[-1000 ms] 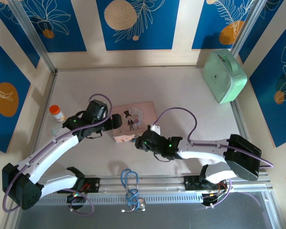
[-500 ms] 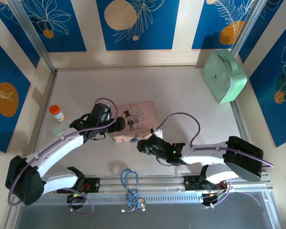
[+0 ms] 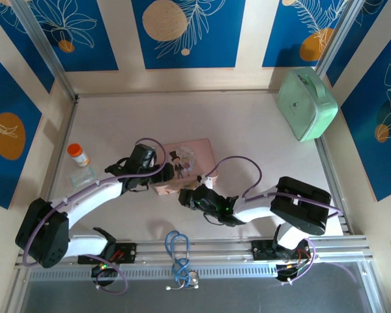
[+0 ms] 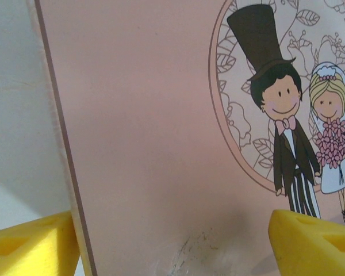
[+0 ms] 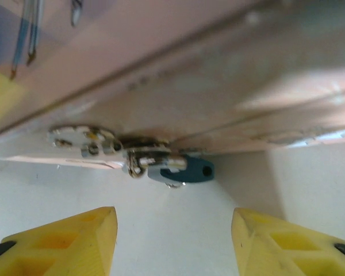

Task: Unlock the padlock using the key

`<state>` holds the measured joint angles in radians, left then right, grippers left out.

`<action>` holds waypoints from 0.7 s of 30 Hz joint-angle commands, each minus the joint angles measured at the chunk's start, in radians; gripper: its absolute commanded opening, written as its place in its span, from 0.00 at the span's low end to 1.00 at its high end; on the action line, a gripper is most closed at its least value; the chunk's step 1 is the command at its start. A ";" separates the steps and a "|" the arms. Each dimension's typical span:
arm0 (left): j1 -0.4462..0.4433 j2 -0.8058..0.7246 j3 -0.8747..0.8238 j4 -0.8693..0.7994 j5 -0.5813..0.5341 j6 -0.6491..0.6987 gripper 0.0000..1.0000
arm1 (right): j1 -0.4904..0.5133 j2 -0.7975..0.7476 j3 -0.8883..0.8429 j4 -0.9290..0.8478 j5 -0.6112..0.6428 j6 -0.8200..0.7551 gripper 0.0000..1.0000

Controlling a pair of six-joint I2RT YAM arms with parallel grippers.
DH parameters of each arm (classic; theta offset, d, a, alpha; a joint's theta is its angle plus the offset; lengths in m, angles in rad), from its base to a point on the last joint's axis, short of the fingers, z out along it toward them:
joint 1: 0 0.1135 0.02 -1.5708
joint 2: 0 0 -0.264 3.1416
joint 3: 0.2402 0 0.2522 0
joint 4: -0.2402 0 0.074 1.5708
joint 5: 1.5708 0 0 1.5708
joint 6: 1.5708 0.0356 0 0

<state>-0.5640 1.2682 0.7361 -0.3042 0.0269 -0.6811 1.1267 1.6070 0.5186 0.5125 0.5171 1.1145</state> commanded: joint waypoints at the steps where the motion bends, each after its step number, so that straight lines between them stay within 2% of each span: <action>1: 0.013 0.024 0.038 0.026 0.029 0.014 0.82 | -0.010 0.029 0.031 0.012 0.018 -0.017 0.55; 8: 0.019 0.036 0.038 0.032 0.036 0.019 0.80 | -0.021 0.075 0.076 -0.020 0.015 -0.034 0.48; 15: 0.023 0.035 0.021 0.040 0.045 0.024 0.80 | -0.014 0.089 0.132 -0.154 0.082 -0.014 0.48; 21: 0.024 0.045 0.011 0.057 0.058 0.016 0.79 | -0.029 0.122 0.154 -0.159 0.048 -0.013 0.50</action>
<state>-0.5453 1.3022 0.7452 -0.2821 0.0444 -0.6739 1.1114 1.6905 0.6529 0.4023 0.5549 1.0855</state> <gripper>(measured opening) 0.792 0.496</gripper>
